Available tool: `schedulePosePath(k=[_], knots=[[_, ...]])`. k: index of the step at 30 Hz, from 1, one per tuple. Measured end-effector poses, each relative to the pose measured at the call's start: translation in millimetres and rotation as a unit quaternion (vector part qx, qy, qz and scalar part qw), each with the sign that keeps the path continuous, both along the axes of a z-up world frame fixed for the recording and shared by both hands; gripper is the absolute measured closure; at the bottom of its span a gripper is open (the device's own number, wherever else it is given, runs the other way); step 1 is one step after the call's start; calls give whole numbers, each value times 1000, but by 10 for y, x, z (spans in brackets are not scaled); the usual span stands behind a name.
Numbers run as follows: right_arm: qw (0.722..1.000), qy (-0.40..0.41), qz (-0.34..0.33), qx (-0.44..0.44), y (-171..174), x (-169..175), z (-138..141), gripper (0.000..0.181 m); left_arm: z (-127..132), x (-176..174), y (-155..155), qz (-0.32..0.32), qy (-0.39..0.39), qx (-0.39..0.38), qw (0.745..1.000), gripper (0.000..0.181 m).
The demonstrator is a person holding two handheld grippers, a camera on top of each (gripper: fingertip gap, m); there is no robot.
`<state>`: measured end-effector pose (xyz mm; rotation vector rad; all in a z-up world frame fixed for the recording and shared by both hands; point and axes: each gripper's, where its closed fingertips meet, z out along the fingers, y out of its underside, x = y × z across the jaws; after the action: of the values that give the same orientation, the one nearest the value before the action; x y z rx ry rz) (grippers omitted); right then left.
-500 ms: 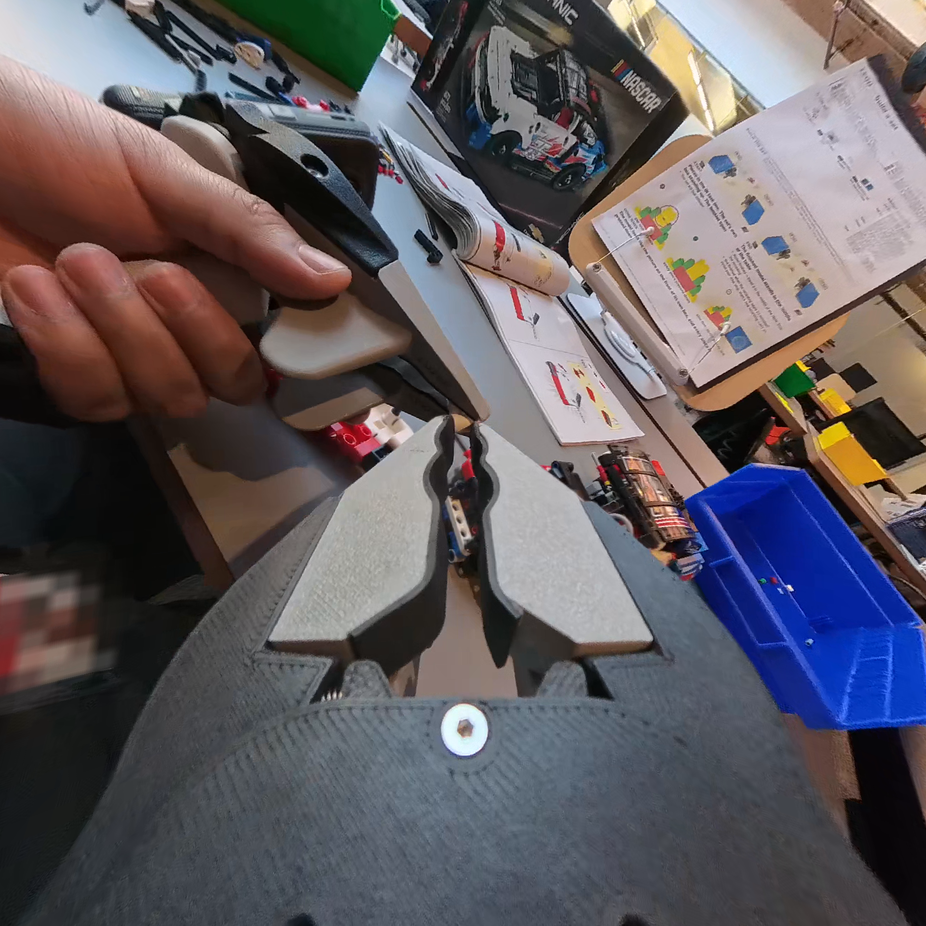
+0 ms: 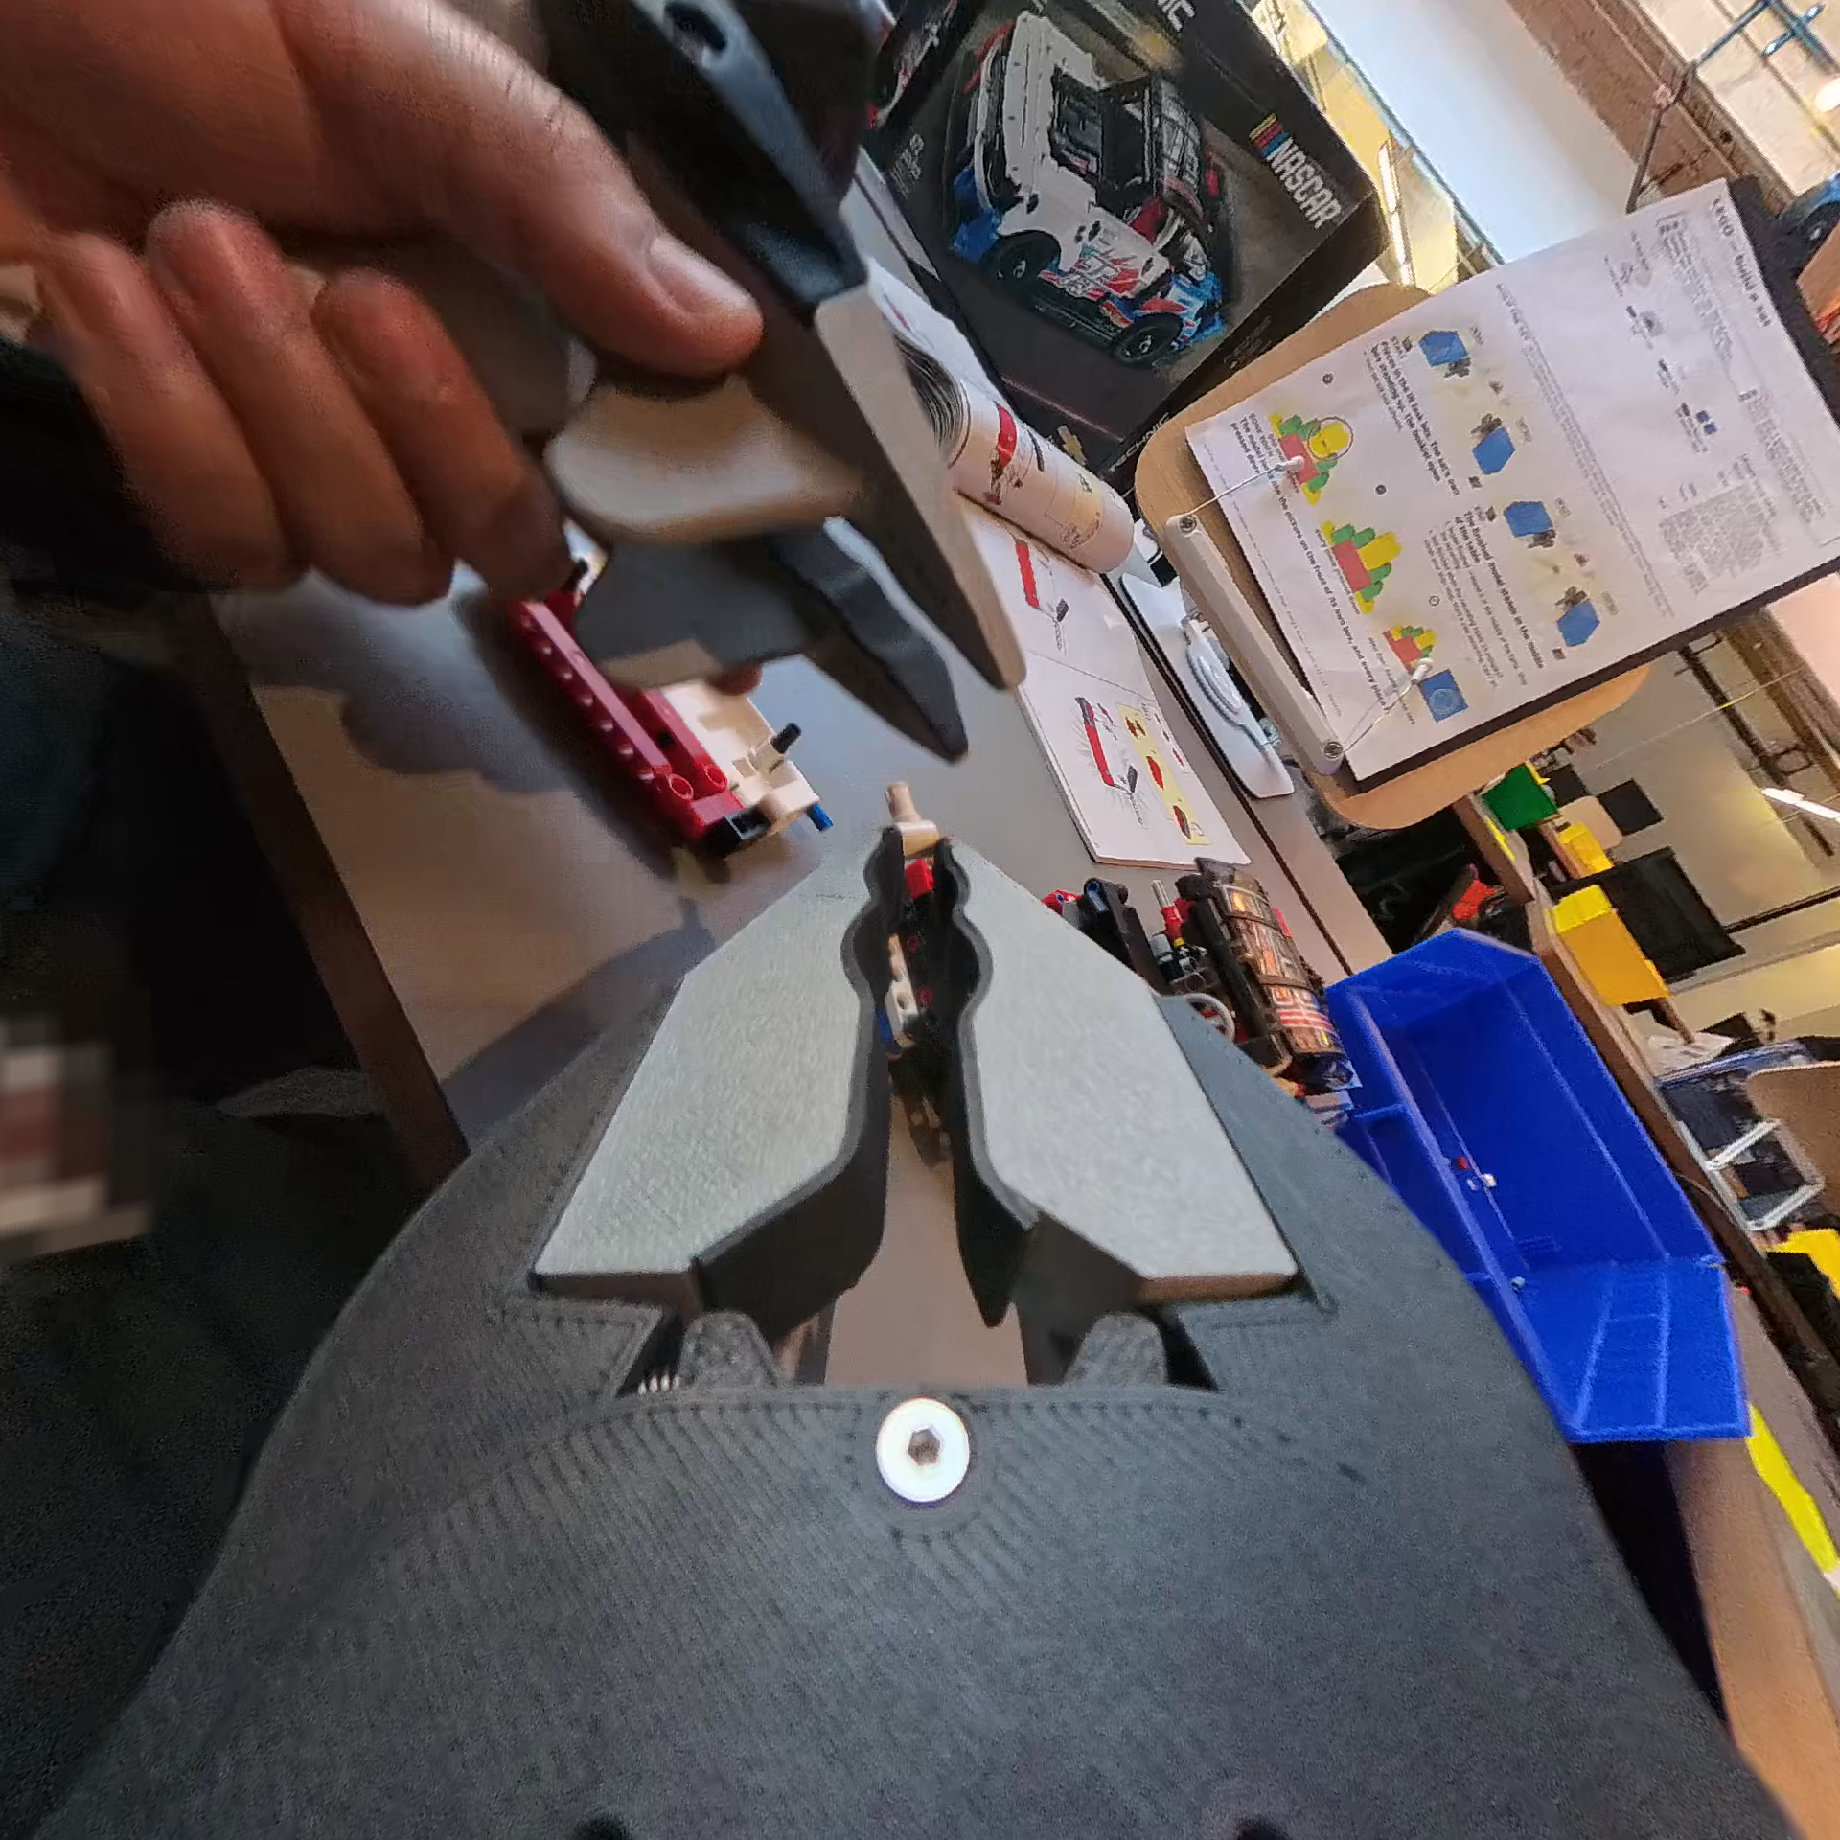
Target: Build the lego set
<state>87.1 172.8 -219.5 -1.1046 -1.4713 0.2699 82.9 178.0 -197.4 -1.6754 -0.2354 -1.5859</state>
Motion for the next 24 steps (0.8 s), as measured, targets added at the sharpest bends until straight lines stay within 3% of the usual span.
schedulePosePath(k=[3,6,8,12,24], knots=[[1000,-10,6,25,8,63,1,179,94,3,-58,-43,113,74,990,162],[997,-22,15,70,4,101,36,179,-159,19,-170,-129,323,130,928,158],[993,-30,26,112,-36,99,67,179,-260,27,-235,-160,390,145,895,157],[979,-42,57,189,-171,47,108,178,-248,155,-362,-214,347,133,903,157],[957,-73,110,258,-341,-28,64,178,-218,91,-460,-244,320,136,905,168]])
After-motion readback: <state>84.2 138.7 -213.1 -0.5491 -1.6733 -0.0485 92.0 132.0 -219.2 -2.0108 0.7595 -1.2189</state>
